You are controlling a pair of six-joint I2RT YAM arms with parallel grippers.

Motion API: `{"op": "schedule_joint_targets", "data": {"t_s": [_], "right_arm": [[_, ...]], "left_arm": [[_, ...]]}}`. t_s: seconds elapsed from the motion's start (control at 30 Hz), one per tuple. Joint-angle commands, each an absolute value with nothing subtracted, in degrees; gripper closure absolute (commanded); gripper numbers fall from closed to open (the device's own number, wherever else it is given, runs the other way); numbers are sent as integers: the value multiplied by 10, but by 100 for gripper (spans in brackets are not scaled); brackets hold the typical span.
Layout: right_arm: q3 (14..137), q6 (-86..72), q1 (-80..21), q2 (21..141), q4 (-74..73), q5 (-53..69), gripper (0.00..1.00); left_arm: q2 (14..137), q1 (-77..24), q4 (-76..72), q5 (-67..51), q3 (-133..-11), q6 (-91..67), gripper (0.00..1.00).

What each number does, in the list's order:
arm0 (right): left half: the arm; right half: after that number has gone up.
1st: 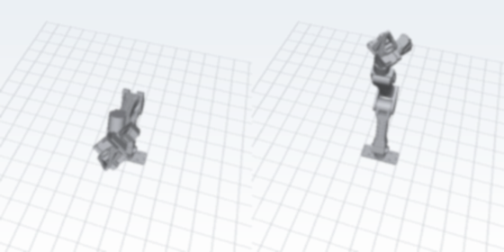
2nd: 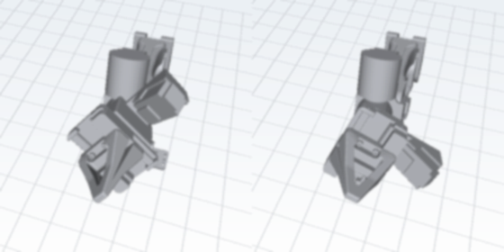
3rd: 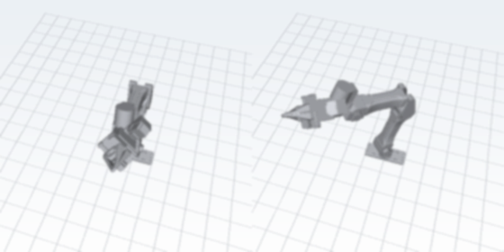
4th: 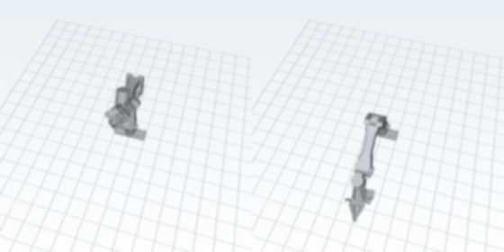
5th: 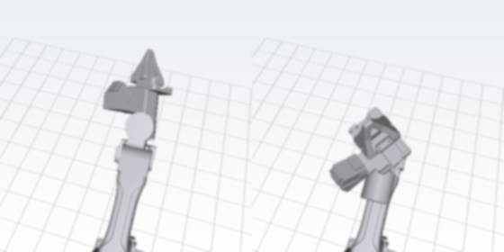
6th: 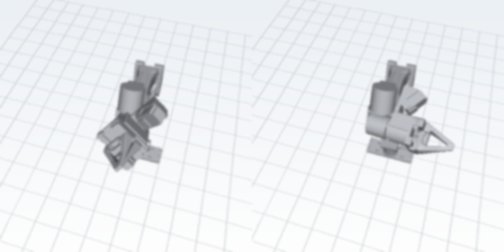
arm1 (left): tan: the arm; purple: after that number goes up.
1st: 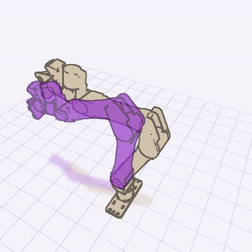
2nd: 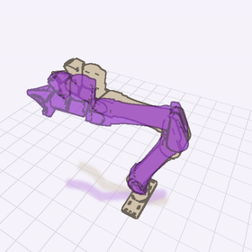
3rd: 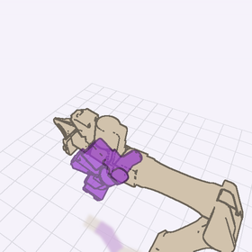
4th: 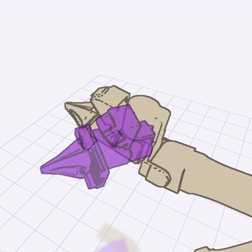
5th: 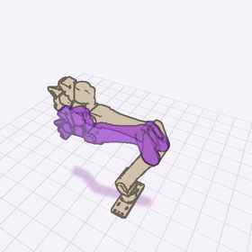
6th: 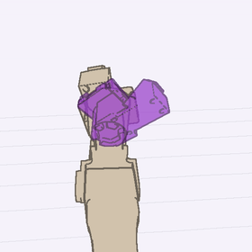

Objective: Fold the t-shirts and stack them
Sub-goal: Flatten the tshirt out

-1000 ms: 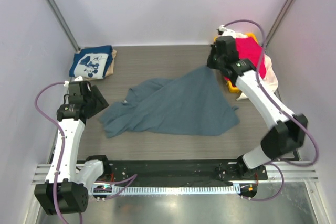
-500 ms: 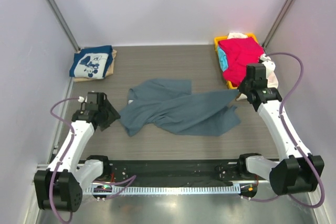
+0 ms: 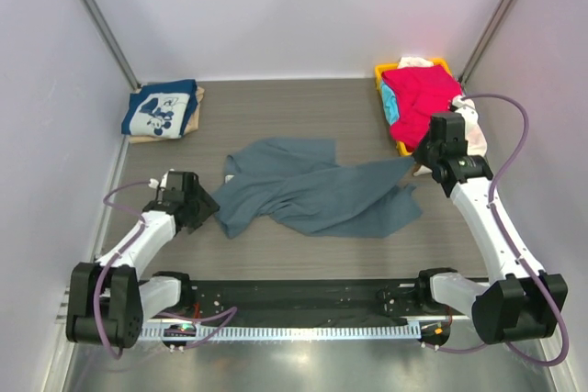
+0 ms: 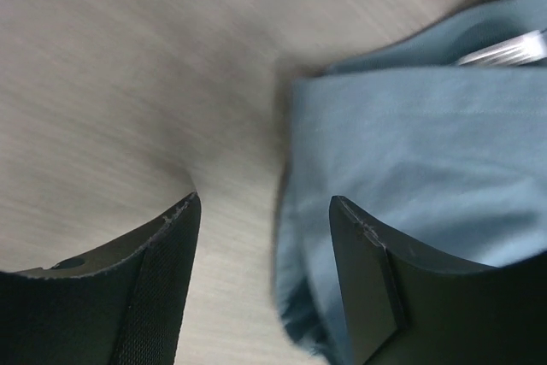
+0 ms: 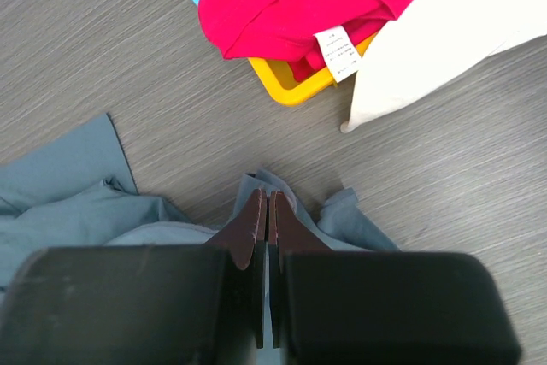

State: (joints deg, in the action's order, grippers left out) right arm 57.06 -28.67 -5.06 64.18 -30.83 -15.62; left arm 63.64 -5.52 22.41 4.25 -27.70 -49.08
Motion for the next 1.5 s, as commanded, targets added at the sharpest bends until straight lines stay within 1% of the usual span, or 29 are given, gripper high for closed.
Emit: {"op": "schedule_joint_targets", "data": {"t_s": [0.0, 0.07, 0.1, 0.2, 0.27, 0.3, 0.33, 0.4, 0.5, 0.53, 0.57, 0.67, 0.7, 0.73, 0.87, 1.1, 1.17, 1.23, 1.37, 1.47], "right_arm": [[570, -287, -49, 643, -279, -147, 99], [571, -287, -49, 647, -279, -146, 99], [570, -287, -48, 650, -275, -149, 99], [570, -286, -48, 656, -273, -149, 99], [569, -286, -49, 659, -269, -142, 99], [566, -284, -49, 661, -263, -126, 99], [564, -284, -48, 659, -259, -114, 99], [567, -280, -49, 655, -255, -94, 99], [587, -277, -48, 629, -256, -69, 99], [594, -277, -49, 621, -255, -62, 99], [611, -279, -48, 614, -256, -57, 99], [653, -281, -48, 578, -264, -45, 99], [665, -283, -48, 571, -268, -42, 99], [678, -283, -49, 564, -276, -41, 99], [756, -277, -49, 516, -296, -33, 99], [881, -263, -49, 436, -322, -16, 99], [911, -258, -48, 418, -329, -12, 99], [923, -253, -49, 390, -328, -8, 99], [934, -252, -48, 360, -328, -8, 99], [933, -248, -48, 364, -324, -8, 99]], "left_arm": [[658, -65, 132, 30, -283, -497, 37], [671, -69, 120, 31, -287, -501, 41], [693, -72, 106, 15, -287, -506, 47], [712, -74, 80, -15, -282, -511, 57], [715, -76, 65, -25, -280, -512, 78], [706, -76, 65, -38, -285, -508, 98], [706, -77, 67, -44, -291, -507, 100], [658, -76, 118, -40, -313, -503, 100], [556, -76, 235, 14, -393, -480, 100], [535, -77, 295, 48, -449, -461, 100], [506, -77, 324, 61, -481, -451, 100], [480, -76, 410, 96, -606, -415, 100], [476, -76, 426, 99, -635, -408, 100], [475, -76, 440, 100, -689, -402, 100], [476, -76, 506, 112, -816, -373, 100], [487, -76, 532, 125, -1019, -294, 100], [498, -76, 538, 117, -1060, -277, 100], [504, -76, 536, 104, -1110, -259, 100], [519, -76, 529, 98, -1169, -245, 100], [528, -76, 521, 96, -1192, -242, 97]]}}
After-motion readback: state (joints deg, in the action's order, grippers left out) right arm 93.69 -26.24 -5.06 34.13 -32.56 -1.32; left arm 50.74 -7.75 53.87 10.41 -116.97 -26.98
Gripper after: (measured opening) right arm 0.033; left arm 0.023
